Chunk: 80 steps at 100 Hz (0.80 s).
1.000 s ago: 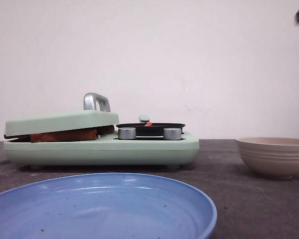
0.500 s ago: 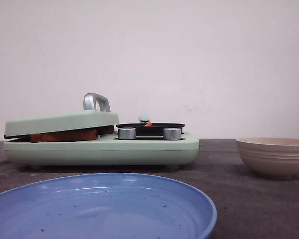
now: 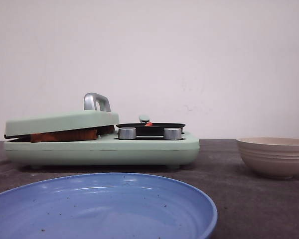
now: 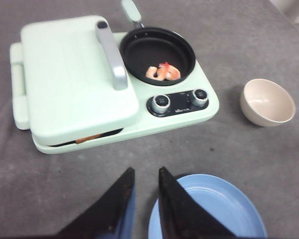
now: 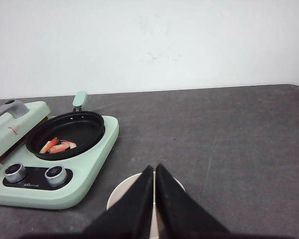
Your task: Make breakfast with bread and shrimp
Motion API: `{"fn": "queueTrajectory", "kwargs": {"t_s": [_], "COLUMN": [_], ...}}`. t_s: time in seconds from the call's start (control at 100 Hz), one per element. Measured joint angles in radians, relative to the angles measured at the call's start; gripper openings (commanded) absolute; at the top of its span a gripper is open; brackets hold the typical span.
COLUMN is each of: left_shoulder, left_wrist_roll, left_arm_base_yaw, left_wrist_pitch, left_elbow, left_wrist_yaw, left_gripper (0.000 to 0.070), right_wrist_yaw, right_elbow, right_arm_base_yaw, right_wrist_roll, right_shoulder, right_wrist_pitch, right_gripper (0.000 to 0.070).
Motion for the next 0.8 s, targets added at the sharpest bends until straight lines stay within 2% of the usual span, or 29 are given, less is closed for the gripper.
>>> {"fn": "queueTrajectory", "kwargs": {"t_s": [0.4,0.59,0.67,0.8], "left_shoulder": [-0.014,-0.113,-0.163,-0.237], "left_wrist_roll": [-0.02,-0.011,0.026,0.068], "left_arm_base_yaw": [-0.005,0.01,0.059,0.164], "left_wrist_pitch": [0.002,0.019,0.089,0.347], "left_elbow": [0.0,0.0,-0.007,-0.119], "left_wrist_yaw": [0.0,0.001,0.001,0.002], "left_gripper": [0.0,0.0,0.0,0.0], "right_wrist_yaw": [0.0,0.0,0.0,0.0], "right_elbow": [0.0,0.0,0.0,0.0], "right_arm_base_yaw": [0.0,0.0,0.0,0.0], "right_wrist_roll": [0.0,0.0,0.0,0.0], "right_shoulder": [0.0,0.0,0.0,-0.001], "right_wrist_pitch": [0.0,0.0,0.0,0.0], "right_gripper": [0.0,0.0,0.0,0.0]}}
